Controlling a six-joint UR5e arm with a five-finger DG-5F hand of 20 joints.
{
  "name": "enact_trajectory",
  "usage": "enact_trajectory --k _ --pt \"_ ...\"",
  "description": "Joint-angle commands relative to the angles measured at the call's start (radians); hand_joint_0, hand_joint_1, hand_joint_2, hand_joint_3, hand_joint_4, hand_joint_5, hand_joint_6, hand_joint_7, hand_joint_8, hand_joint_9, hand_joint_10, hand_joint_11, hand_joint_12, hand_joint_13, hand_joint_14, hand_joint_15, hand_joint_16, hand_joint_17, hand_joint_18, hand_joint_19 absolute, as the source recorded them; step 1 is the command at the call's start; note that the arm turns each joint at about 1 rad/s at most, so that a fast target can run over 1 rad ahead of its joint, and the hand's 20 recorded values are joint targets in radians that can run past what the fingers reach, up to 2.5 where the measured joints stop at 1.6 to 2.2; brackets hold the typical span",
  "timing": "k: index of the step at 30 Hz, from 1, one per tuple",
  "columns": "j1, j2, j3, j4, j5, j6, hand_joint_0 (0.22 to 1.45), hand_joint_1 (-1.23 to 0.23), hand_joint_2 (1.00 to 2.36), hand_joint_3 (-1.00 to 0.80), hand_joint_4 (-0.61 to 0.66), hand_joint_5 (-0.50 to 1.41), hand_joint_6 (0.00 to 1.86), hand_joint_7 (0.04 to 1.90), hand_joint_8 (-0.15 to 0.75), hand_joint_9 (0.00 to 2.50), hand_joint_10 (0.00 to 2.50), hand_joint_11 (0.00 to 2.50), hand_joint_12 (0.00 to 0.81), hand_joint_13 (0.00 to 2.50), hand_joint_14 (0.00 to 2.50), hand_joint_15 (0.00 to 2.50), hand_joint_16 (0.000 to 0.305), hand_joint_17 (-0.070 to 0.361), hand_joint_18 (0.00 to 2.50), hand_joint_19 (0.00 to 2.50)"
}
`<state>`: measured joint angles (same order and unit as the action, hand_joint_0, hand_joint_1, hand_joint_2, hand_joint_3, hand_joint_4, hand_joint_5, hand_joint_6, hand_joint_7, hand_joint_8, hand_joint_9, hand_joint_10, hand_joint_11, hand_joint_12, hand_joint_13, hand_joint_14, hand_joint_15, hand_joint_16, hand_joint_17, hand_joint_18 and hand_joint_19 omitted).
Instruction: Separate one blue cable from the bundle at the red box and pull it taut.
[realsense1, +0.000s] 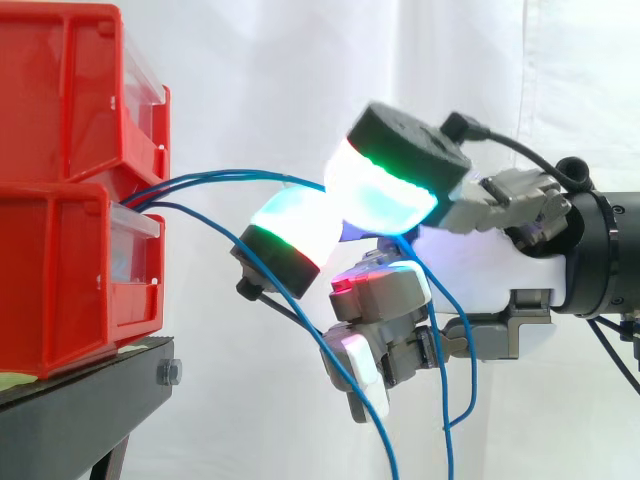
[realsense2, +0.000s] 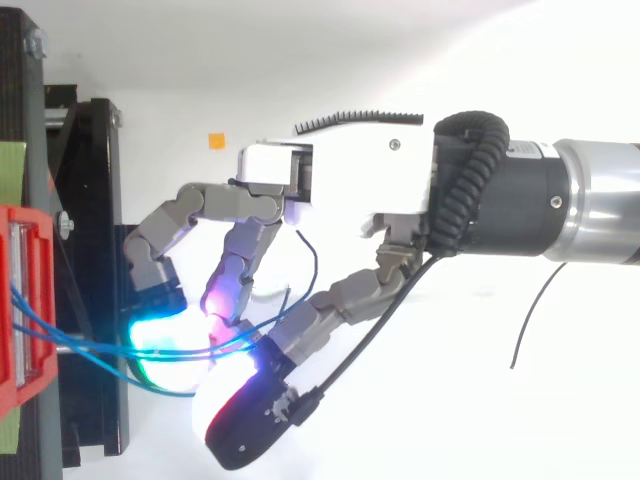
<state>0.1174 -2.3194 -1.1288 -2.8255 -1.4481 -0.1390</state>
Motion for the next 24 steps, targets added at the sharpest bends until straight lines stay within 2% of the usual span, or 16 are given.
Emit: enact_trajectory --k 1,6,10,13,19,24 --pt "0.001 0.0 0.0 0.0 0.0 -0.001 0.48 -0.76 1.0 -0.5 0.06 -0.11 0.82 1.07 0.323 1.28 0.03 1.19 0.373 1.09 0.02 0.66 0.045 0.101 0.94 0.68" --pt "0.001 0.0 0.0 0.001 0.0 -0.001 0.45 -0.66 1.0 -0.5 0.07 -0.08 0.72 1.15 0.333 1.3 0.03 1.14 0.384 1.1 0.02 0.64 0.048 0.109 0.96 0.67" --pt "0.001 0.0 0.0 0.001 0.0 -0.001 0.54 -0.5 1.0 -0.5 0.04 -0.06 0.66 1.28 0.304 1.3 0.03 1.13 0.356 1.08 0.02 0.66 0.041 0.093 0.91 0.73" --pt "0.001 0.0 0.001 0.0 0.0 -0.001 0.61 -0.53 1.0 -0.49 0.01 -0.06 0.67 1.31 0.292 1.3 0.03 1.13 0.347 1.08 0.02 0.67 0.04 0.09 0.9 0.75" --pt "0.001 0.0 0.0 0.001 0.0 -0.001 0.58 -0.62 1.01 -0.26 0.02 -0.07 0.7 1.28 0.317 1.31 0.03 1.16 0.369 1.1 0.02 0.67 0.045 0.1 0.94 0.73" --pt "0.002 0.0 0.0 -0.002 0.0 -0.001 0.56 -0.74 1.01 -0.19 0.04 -0.1 0.77 1.17 0.342 1.28 0.03 1.16 0.391 1.09 0.02 0.65 0.051 0.115 0.97 0.7"
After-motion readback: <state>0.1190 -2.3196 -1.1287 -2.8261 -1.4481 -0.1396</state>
